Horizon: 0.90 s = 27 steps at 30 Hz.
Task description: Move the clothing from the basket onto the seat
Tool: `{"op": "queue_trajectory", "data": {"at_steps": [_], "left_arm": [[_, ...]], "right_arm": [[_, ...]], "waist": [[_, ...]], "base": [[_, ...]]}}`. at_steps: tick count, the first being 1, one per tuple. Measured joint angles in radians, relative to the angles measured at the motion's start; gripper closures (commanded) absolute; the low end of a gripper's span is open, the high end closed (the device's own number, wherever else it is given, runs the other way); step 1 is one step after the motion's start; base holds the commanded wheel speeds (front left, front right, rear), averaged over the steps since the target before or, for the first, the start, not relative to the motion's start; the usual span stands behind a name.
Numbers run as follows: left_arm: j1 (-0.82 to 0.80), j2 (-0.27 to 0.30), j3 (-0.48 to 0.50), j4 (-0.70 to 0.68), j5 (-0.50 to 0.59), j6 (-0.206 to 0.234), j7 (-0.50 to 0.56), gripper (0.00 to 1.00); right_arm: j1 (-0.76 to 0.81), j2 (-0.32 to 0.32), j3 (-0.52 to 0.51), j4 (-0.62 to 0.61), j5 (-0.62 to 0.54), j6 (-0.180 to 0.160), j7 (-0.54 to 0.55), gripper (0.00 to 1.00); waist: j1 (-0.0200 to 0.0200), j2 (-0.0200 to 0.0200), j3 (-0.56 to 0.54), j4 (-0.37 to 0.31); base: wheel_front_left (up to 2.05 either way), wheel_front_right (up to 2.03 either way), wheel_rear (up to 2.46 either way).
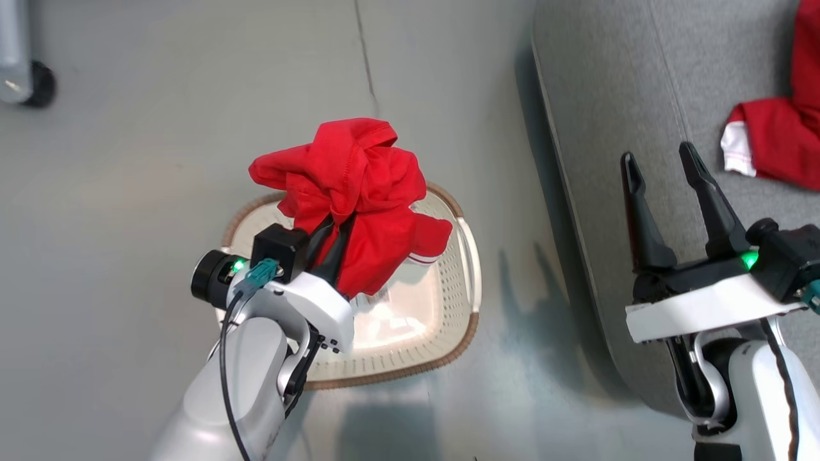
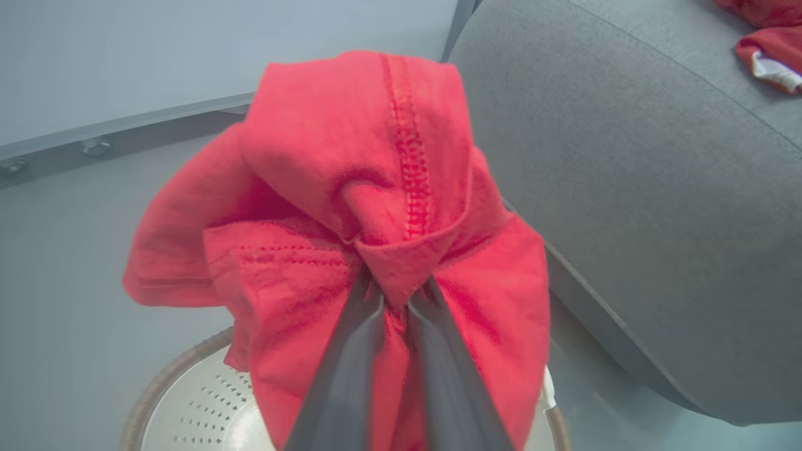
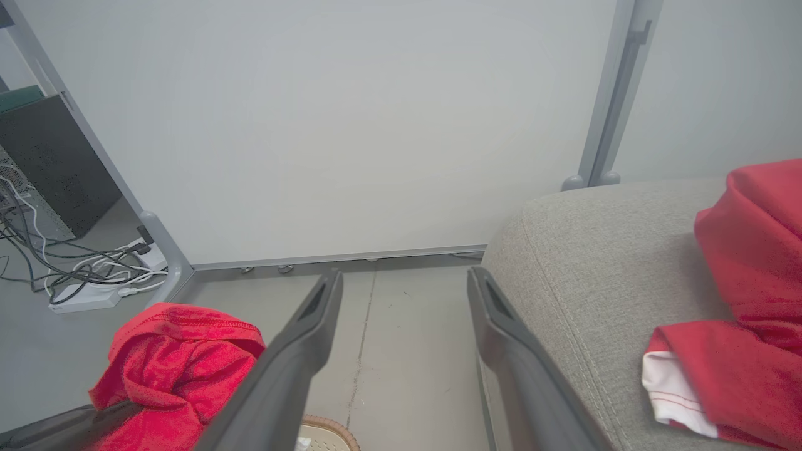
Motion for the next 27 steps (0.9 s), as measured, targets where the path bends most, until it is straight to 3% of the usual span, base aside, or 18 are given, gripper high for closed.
{"op": "queue_trajectory", "data": {"at_steps": [13,27], "left_arm": [[0.176,0.032,0.128,-0.386,0.010,0.034,-0.002,1.00],[0.338,0.063,0.137,-0.658,0.020,0.079,0.016,1.00]], "right_arm": [[0.129,0.000,-0.022,-0.006,-0.003,0.000,0.069,0.00],[0.232,0.000,-0.011,0.002,0.006,0.000,0.112,0.00]], "waist": [[0.0000,0.0000,-0.242,0.065],[0.0000,0.0000,-0.430,0.074]], "base": [[0.00,0.00,0.00],[0.00,0.00,0.00]]}}
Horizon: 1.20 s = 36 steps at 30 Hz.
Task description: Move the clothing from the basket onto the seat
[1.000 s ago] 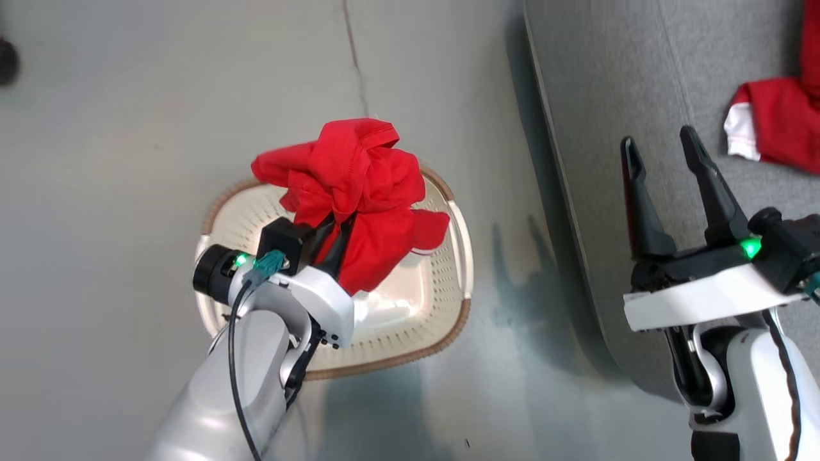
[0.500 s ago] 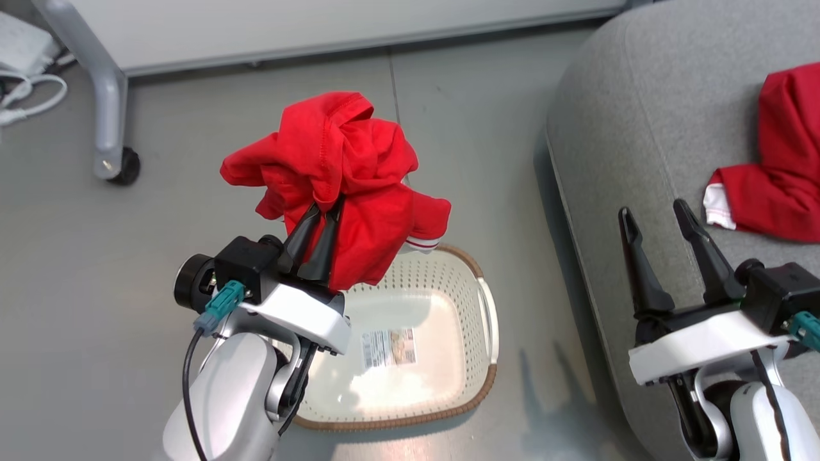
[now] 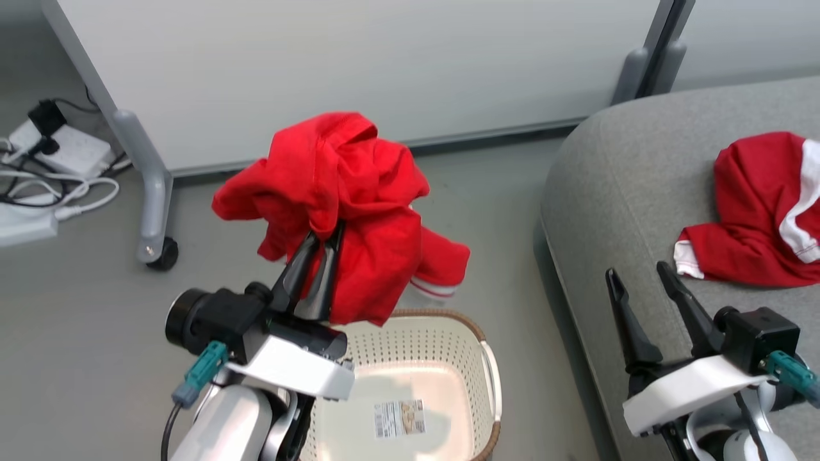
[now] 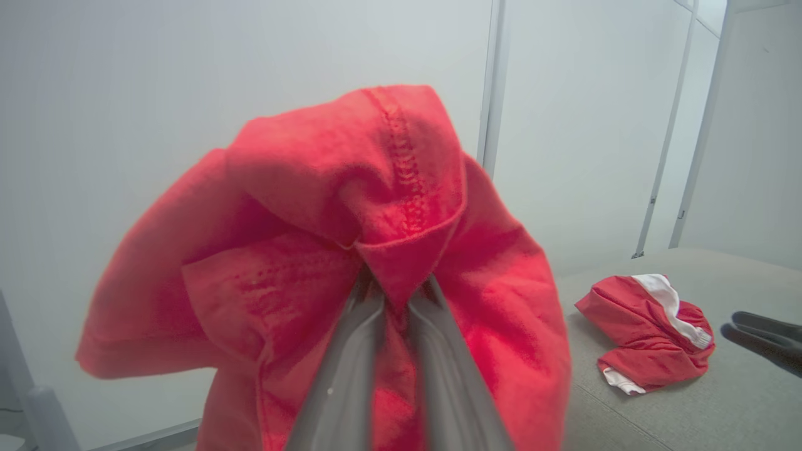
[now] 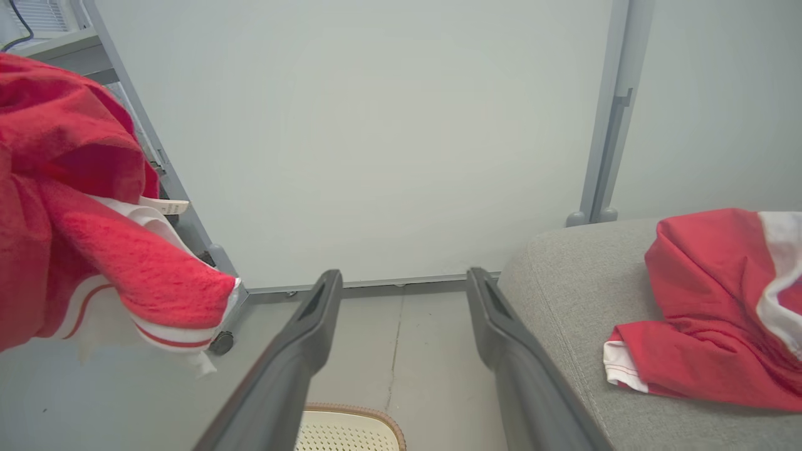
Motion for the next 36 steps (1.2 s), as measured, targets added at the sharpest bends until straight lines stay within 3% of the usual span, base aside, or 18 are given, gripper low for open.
{"op": "queue_trajectory", "data": {"at_steps": [12,27,32,36], "left_arm": [[0.141,0.040,-0.018,-0.159,-0.010,0.034,0.057,1.00],[0.158,0.049,-0.030,-0.182,-0.017,0.036,0.073,1.00],[0.156,0.051,-0.032,-0.180,-0.019,0.036,0.069,1.00],[0.155,0.052,-0.036,-0.180,-0.019,0.036,0.069,1.00]], "right_arm": [[0.077,0.000,0.003,-0.016,0.011,0.000,0.021,0.00],[0.088,0.000,0.000,-0.034,0.017,0.000,0.030,0.00],[0.052,0.000,0.028,-0.050,0.078,0.000,0.026,0.00],[-0.012,-0.001,0.132,-0.062,0.126,0.000,0.020,0.00]], "waist": [[0.0000,0.0000,-0.097,-0.003],[0.0000,0.0000,-0.099,0.010],[0.0000,0.0000,-0.100,0.013],[0.0000,0.0000,-0.099,0.011]], "base": [[0.00,0.00,0.00],[0.00,0.00,0.00],[0.00,0.00,0.00],[0.00,0.00,0.00]]}}
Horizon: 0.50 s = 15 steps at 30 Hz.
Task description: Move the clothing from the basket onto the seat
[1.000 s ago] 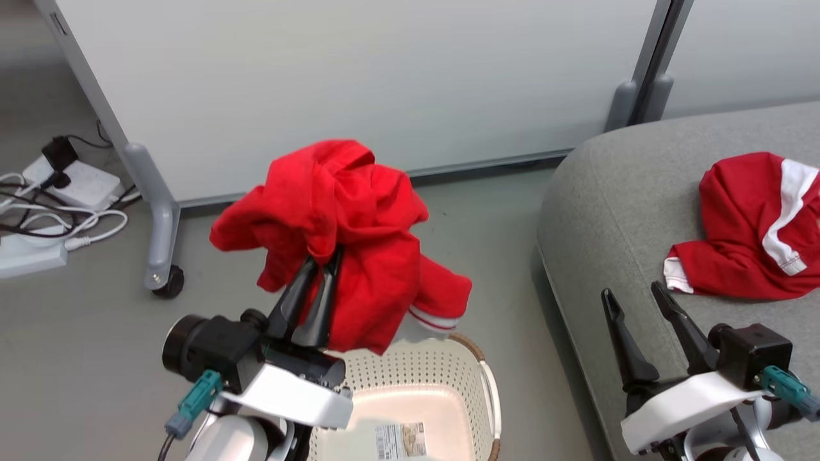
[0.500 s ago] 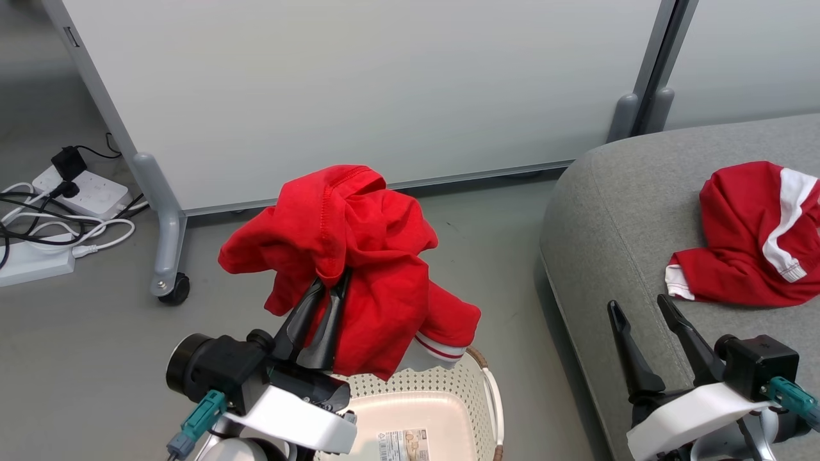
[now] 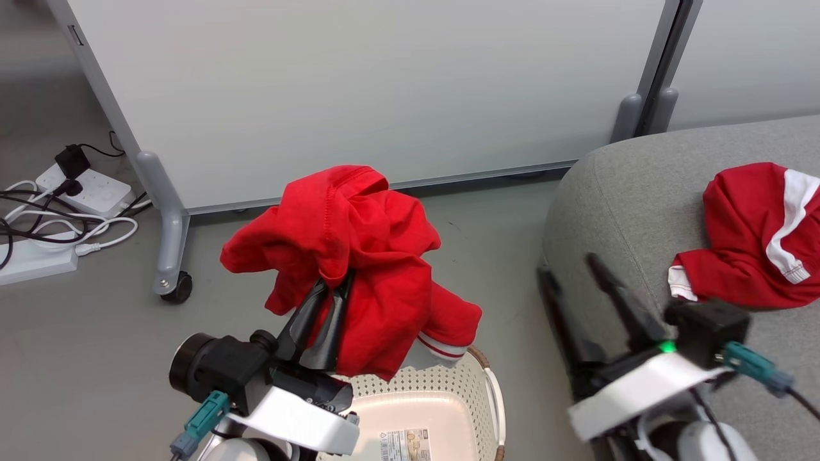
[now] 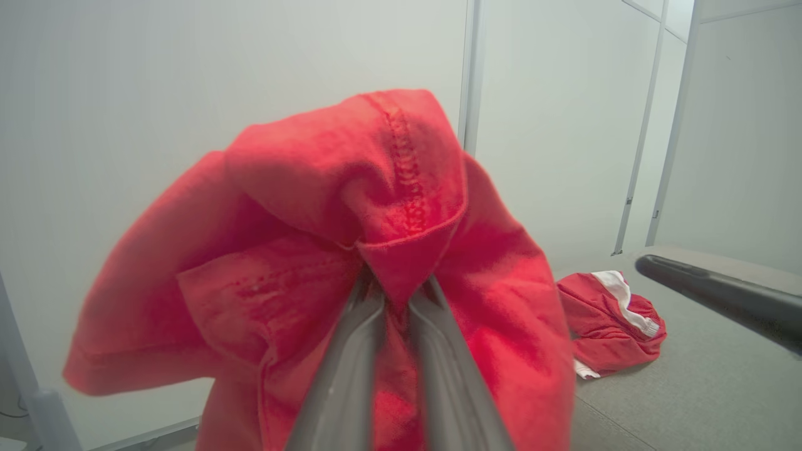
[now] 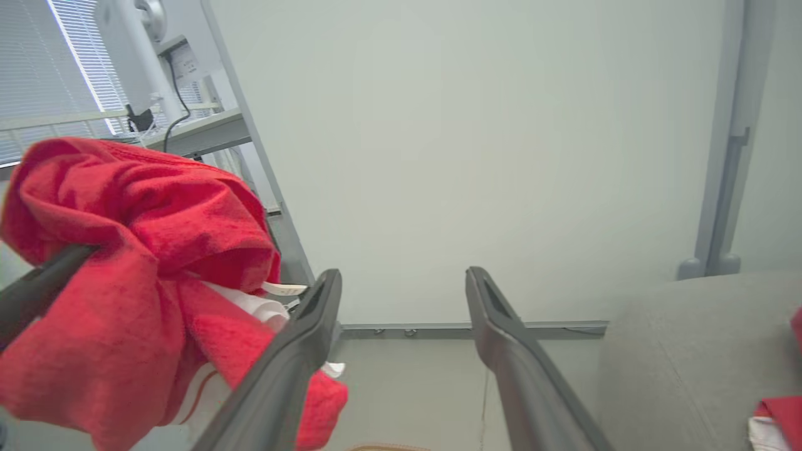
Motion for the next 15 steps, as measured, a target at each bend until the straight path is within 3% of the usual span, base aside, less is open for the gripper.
{"op": "queue_trajectory", "data": {"at_steps": [6,15], "left_arm": [[-0.017,-0.005,-0.020,0.004,-0.002,-0.006,0.000,1.00],[-0.024,-0.015,-0.058,0.017,0.001,-0.019,0.000,1.00]], "right_arm": [[-0.100,0.001,0.212,0.030,0.058,0.000,0.008,0.00],[-0.206,0.001,0.409,0.144,0.148,0.000,0.025,0.00]], "waist": [[0.0000,0.0000,0.001,0.014],[0.0000,0.0000,0.001,0.050]], "base": [[0.00,0.00,0.00],[0.00,0.00,0.00]]}}
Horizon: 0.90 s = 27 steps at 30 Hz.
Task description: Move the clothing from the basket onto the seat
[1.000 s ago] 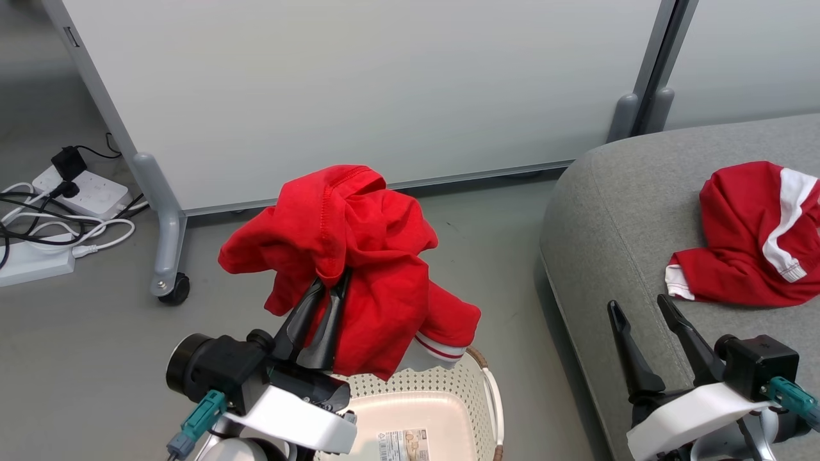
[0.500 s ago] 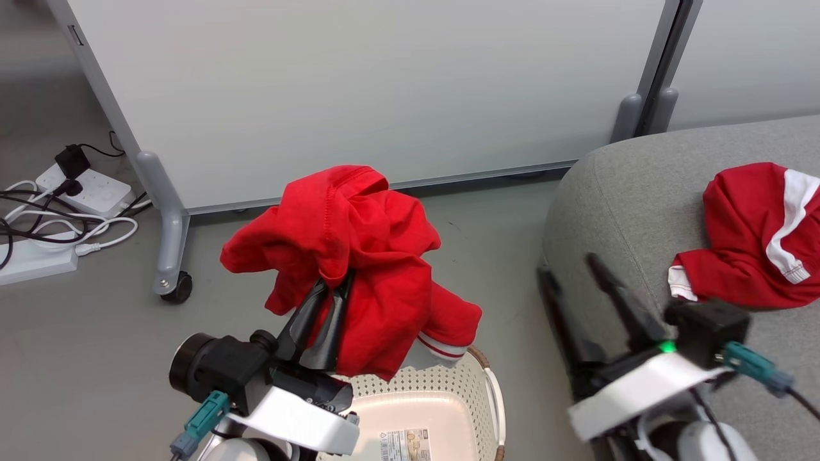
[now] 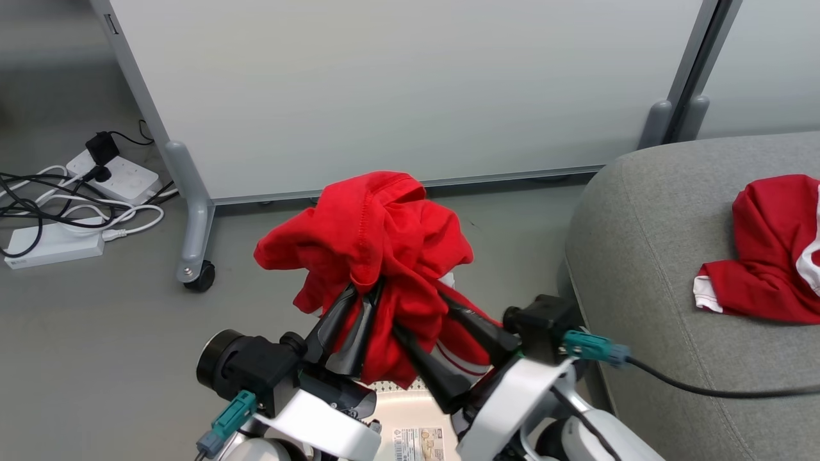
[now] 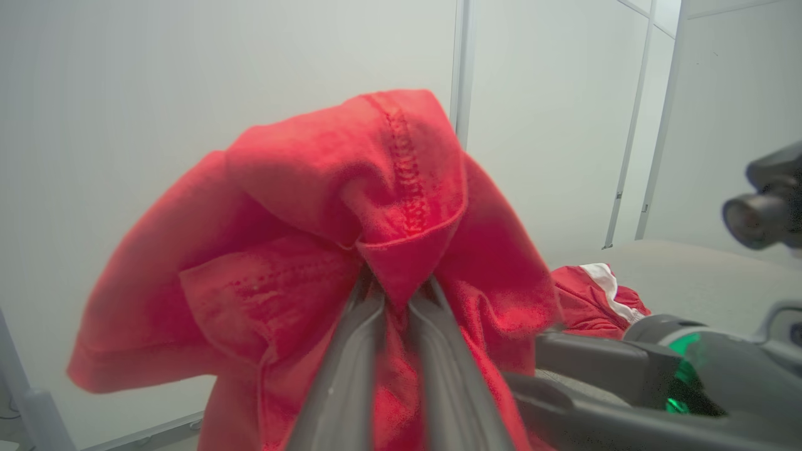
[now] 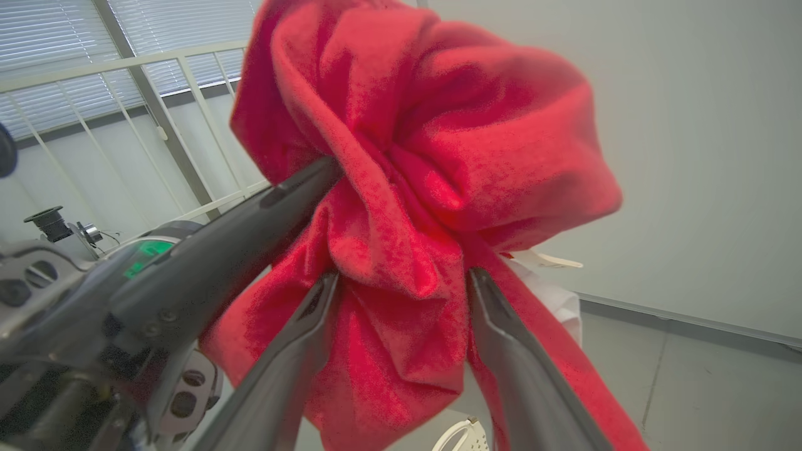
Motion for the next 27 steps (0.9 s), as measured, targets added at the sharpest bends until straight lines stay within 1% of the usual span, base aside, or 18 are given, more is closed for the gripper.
{"op": "queue_trajectory", "data": {"at_steps": [3,4,5,7,9,14,15,16,17,21,22,26,27], "left_arm": [[0.000,-0.002,-0.008,0.003,0.000,-0.004,0.000,1.00],[-0.001,-0.002,-0.011,0.004,0.000,-0.007,0.000,1.00],[-0.001,-0.003,-0.013,0.005,0.000,-0.007,0.000,1.00],[-0.005,-0.003,-0.015,0.006,0.000,-0.007,0.000,1.00],[-0.009,-0.003,-0.016,0.006,0.000,-0.007,-0.001,1.00],[-0.012,-0.002,-0.021,0.002,-0.007,-0.014,-0.009,1.00],[-0.014,-0.001,-0.023,0.002,-0.008,-0.017,-0.008,0.71],[-0.014,-0.002,-0.027,0.001,-0.009,-0.018,-0.006,0.25],[-0.015,-0.002,-0.030,-0.001,-0.009,-0.018,-0.003,0.00],[-0.015,-0.001,-0.033,-0.012,-0.009,-0.019,-0.003,0.00],[-0.016,0.004,-0.042,-0.018,-0.005,-0.021,0.002,0.00],[-0.016,0.019,-0.065,-0.024,-0.001,-0.041,0.026,0.00],[-0.014,0.035,-0.087,-0.023,0.002,-0.053,0.049,0.00]], "right_arm": [[-0.033,0.000,0.052,0.040,0.029,0.000,0.004,0.00],[-0.043,0.000,0.064,0.052,0.038,0.000,0.004,0.04],[-0.052,0.001,0.071,0.065,0.049,0.000,0.003,0.57],[-0.067,-0.001,0.087,0.081,0.061,0.000,-0.005,1.00],[-0.080,0.000,0.097,0.101,0.071,0.000,-0.011,1.00],[-0.098,0.000,0.091,0.127,0.071,0.000,-0.070,1.00],[-0.099,0.000,0.084,0.132,0.065,0.000,-0.083,1.00],[-0.099,0.000,0.076,0.137,0.061,0.000,-0.095,1.00],[-0.099,0.000,0.064,0.141,0.053,0.000,-0.107,1.00],[-0.099,0.001,0.028,0.150,0.033,0.000,-0.134,1.00],[-0.099,0.000,-0.002,0.156,0.020,0.000,-0.146,1.00],[-0.099,-0.002,-0.053,0.164,-0.010,0.000,-0.152,1.00],[-0.099,-0.009,-0.089,0.167,-0.023,0.000,-0.152,1.00]], "waist": [[0.0000,0.0000,0.000,0.006],[0.0000,0.0000,0.000,0.007],[0.0000,0.0000,0.000,0.009],[0.0000,0.0000,0.000,0.011],[0.0000,0.0000,0.000,0.013],[0.0000,0.0000,0.001,0.016],[0.0000,0.0000,0.001,0.017],[0.0000,0.0000,0.002,0.016],[0.0000,0.0000,0.002,0.016],[0.0000,0.0000,0.006,0.009],[0.0000,0.0000,0.009,0.002],[0.0000,0.0000,0.013,-0.013],[0.0000,0.0000,0.017,-0.024]], "base": [[0.00,0.00,0.00],[0.00,0.00,0.00],[0.00,0.00,0.00],[0.00,0.00,0.00],[0.00,0.00,0.00],[0.00,0.00,0.00],[0.00,0.00,0.00],[0.00,0.00,0.00],[0.00,0.00,0.00],[0.00,0.00,0.00],[0.00,0.00,0.00],[0.00,0.00,0.00],[0.00,0.00,0.00]]}}
